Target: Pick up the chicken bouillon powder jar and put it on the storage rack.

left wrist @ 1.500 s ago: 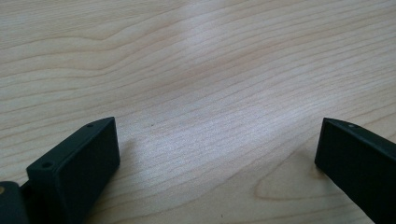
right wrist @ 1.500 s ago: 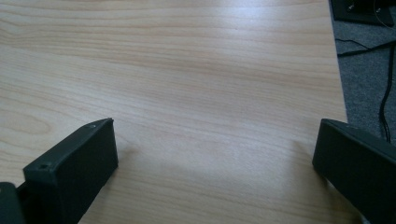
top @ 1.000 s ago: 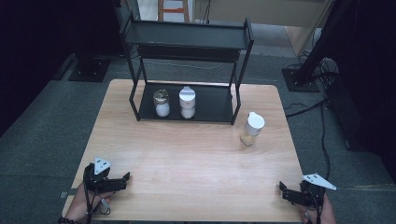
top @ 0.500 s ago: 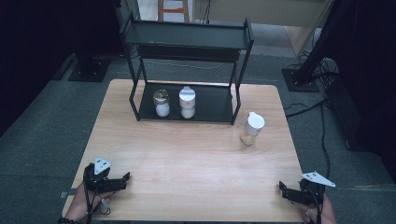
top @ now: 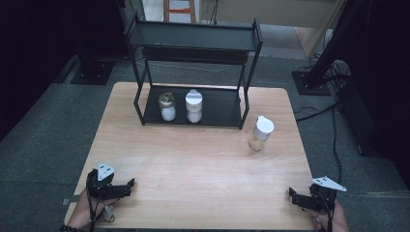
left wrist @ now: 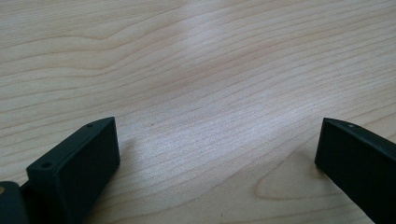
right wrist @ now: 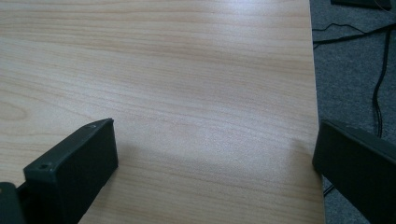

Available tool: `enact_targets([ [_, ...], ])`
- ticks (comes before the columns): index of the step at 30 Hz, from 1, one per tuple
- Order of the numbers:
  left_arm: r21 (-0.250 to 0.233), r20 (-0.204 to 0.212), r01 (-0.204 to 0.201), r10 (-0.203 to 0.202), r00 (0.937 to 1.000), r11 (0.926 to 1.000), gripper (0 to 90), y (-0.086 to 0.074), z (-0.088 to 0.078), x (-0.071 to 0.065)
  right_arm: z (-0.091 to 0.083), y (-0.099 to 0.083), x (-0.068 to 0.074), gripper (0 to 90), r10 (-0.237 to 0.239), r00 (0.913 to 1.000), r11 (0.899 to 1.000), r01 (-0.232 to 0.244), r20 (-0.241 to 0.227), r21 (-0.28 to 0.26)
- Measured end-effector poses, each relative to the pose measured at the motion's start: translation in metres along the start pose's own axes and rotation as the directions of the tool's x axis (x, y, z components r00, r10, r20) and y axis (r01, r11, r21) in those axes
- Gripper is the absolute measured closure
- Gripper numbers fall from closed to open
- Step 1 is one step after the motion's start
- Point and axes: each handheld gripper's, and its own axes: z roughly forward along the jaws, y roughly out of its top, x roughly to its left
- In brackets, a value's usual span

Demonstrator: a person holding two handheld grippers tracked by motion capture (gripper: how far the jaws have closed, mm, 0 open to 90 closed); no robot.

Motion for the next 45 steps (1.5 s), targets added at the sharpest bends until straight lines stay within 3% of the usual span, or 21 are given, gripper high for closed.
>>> enact_targets([
  [45, -0.001, 0.000, 0.000, 0.000, 1.0000, 1.0000, 0.0, 0.000, 0.000, 0.000, -0.001, 0.052, 0.024, 0.3, -0.083, 0.9963, 0.996, 0.083, -0.021, -0.032],
])
